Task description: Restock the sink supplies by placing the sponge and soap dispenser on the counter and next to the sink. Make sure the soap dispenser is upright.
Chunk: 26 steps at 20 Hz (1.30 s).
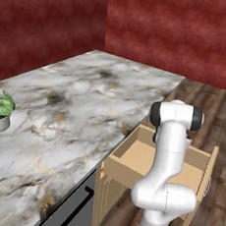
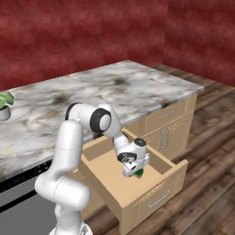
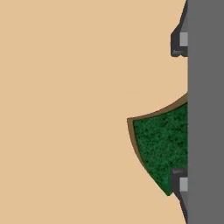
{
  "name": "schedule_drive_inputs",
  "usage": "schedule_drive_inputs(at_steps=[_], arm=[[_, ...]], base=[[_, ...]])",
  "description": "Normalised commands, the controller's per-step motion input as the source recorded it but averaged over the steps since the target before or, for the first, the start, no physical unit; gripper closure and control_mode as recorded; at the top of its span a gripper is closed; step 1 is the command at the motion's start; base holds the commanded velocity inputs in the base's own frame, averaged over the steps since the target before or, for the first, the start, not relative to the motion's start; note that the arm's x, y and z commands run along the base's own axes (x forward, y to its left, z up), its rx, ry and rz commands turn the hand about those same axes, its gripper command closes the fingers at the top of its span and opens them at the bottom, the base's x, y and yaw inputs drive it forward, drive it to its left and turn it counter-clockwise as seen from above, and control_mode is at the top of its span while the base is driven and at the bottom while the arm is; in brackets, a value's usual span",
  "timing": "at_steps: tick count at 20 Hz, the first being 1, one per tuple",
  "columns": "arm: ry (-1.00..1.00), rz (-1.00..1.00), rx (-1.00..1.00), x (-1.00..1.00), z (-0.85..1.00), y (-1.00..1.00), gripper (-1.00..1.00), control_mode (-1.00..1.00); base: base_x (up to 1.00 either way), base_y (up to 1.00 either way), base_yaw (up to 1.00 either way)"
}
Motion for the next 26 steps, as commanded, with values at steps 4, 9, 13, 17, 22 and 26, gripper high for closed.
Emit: schedule_drive_inputs(at_steps=[4, 9, 13, 17, 22, 26], arm=[[0.00, 0.05, 0.00, -0.03, -0.12, 0.00, -1.00, -1.00], [0.00, 0.03, 0.00, 0.09, -0.27, 0.02, -1.00, -1.00], [0.00, 0.00, 0.00, 0.26, -0.49, 0.10, -1.00, -1.00], [0.00, 0.00, 0.00, 0.18, -0.52, 0.09, -1.00, -1.00], [0.00, 0.00, 0.00, 0.10, -0.54, 0.01, -1.00, -1.00], [-0.09, 0.00, -0.03, -0.42, -0.87, 0.29, 1.00, -1.00]], base=[[0.00, 0.00, 0.00], [0.00, 0.00, 0.00], [0.00, 0.00, 0.00], [0.00, 0.00, 0.00], [0.00, 0.00, 0.00], [0.00, 0.00, 0.00]])
